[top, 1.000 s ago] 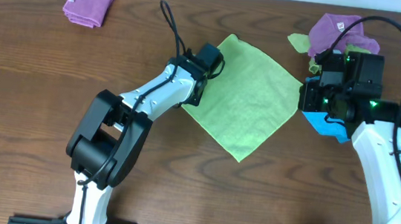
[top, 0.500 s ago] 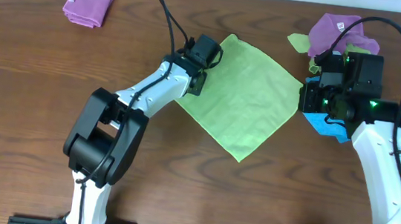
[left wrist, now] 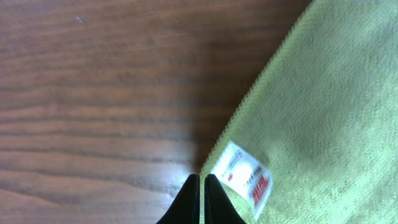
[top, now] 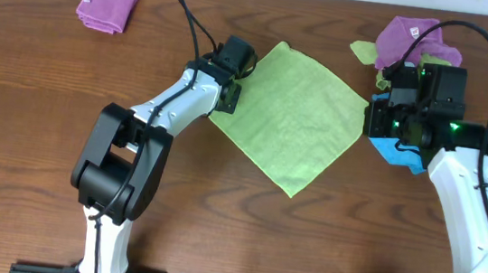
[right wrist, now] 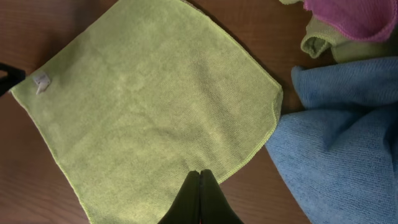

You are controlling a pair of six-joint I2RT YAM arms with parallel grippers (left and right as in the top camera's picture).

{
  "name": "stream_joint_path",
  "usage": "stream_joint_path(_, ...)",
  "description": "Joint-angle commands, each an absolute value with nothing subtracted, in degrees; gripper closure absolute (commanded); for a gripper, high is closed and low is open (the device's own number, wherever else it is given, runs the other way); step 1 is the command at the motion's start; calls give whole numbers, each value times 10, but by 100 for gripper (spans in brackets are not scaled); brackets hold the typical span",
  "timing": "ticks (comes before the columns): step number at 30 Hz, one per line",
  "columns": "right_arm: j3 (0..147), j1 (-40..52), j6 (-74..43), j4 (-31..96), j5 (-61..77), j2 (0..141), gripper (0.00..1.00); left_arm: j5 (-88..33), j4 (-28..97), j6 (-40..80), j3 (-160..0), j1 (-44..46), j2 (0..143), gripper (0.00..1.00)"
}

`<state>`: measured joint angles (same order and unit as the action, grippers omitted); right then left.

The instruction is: Fold the cloth

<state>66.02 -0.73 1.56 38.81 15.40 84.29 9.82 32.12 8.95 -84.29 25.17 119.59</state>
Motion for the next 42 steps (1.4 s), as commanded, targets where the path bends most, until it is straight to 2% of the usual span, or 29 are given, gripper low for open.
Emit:
stream_joint_path(1,668,-3,22,388,152,835,99,75,346,84,-848,253,1207,94)
stream_joint_path(31,668,-3,2,397,152,835,99,72,336,83,-820,239,1235,94)
stream_joint_path(36,668,-3,2,397,152,835,99,84,380,97,-816,207,1251,94)
stream_joint_path(42,668,-3,3,394,152,835,99,89,437,150,-780,114,1251,94)
